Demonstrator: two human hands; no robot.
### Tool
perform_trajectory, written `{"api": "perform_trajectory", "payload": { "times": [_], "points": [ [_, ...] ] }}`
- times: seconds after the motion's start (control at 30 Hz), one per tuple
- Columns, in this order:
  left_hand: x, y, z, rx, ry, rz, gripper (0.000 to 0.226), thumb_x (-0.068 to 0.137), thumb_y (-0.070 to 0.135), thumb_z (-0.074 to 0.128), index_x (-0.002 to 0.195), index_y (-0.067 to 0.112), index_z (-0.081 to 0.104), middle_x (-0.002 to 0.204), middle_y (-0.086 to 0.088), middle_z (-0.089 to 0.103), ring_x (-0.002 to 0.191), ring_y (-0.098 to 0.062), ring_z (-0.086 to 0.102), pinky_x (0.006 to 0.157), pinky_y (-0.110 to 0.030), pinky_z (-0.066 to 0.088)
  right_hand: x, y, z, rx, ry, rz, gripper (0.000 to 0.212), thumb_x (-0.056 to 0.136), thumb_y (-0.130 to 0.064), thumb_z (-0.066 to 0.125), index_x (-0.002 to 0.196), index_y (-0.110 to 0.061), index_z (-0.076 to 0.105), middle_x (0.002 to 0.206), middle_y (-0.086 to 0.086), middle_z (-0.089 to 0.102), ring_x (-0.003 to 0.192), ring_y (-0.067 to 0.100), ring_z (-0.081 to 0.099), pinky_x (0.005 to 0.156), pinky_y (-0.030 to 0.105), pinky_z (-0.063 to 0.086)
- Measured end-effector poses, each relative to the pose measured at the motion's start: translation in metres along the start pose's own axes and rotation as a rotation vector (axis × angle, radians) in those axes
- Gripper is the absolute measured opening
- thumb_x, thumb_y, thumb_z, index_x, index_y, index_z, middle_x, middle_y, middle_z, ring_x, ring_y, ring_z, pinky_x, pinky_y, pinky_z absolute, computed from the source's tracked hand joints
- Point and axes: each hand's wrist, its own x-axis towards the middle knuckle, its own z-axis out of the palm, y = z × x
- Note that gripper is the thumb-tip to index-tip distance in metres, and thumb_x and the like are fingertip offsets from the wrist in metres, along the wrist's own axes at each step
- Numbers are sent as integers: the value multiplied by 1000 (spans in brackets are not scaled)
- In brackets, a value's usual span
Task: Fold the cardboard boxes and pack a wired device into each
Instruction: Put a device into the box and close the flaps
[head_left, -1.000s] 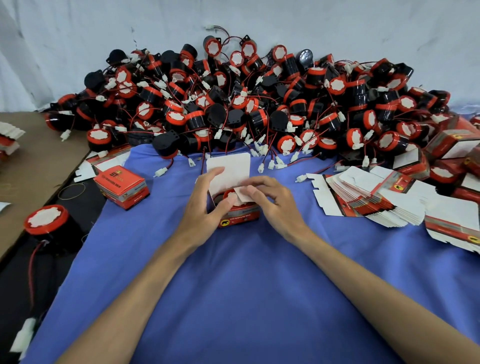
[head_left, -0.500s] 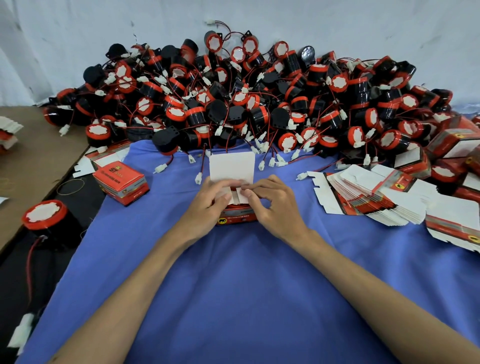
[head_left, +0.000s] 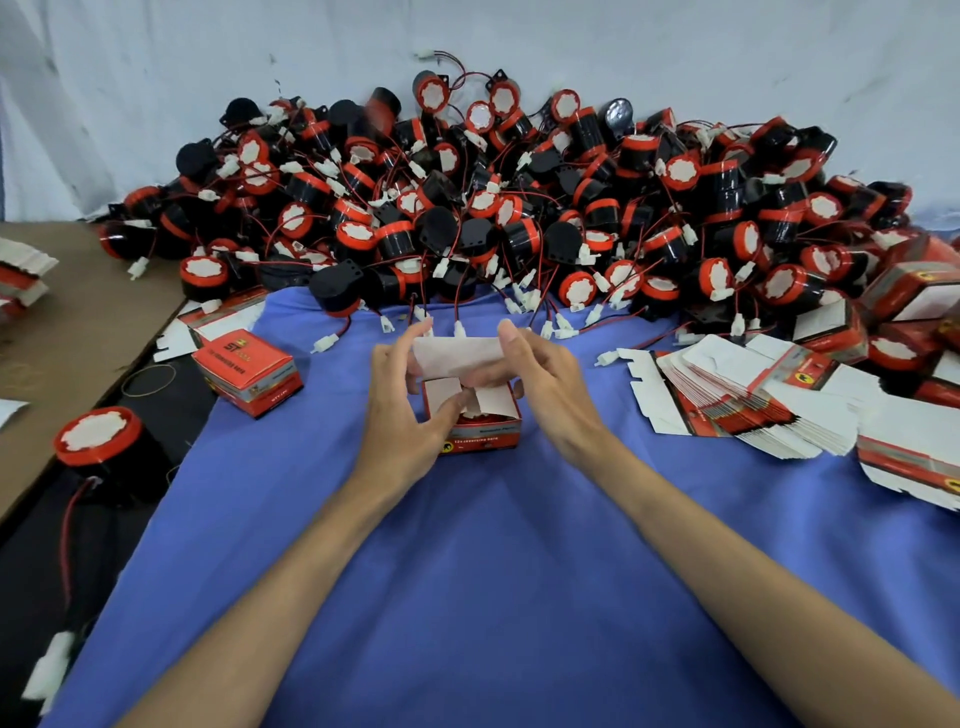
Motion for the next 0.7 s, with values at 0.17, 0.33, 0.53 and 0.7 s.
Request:
{"api": "perform_trajectory", "payload": {
  "times": [0.17, 0.33, 0.53, 0.7],
  "points": [
    [-3, 9, -3, -181, -23, -68, 23, 81, 45, 65, 102, 36, 58, 92, 1, 59, 84, -13, 58, 78, -31, 49, 4, -2, -8, 149, -39, 68, 28, 95, -31, 56, 78, -12, 65, 83, 7, 76, 80, 16, 72, 57, 13, 48],
    [-1, 10, -3, -308, -33, -169, 11, 90, 42, 61, 93, 32, 63, 75, 11, 68, 73, 0, 63, 67, -13, 48, 5, 1, -15, 144, -122, 67, 24, 94, -25, 58, 91, -5, 72, 91, 8, 75, 86, 18, 70, 68, 18, 51],
    [3, 3, -7, -229, -97, -143, 19, 93, 17, 63, 94, 36, 66, 96, 12, 70, 92, -8, 66, 77, -24, 54, 2, 12, -19, 130, -180, 78, 16, 89, -11, 65, 96, -25, 70, 84, -7, 75, 83, 6, 69, 72, 15, 50],
    [4, 2, -11, -100, -148, -101, 20, 89, 30, 63, 107, 39, 61, 99, 21, 66, 90, -5, 65, 75, -25, 54, -1, 15, -16, 83, -165, 6, 16, 91, -11, 62, 98, -25, 68, 78, -11, 74, 82, 5, 69, 70, 16, 52]
  ]
}}
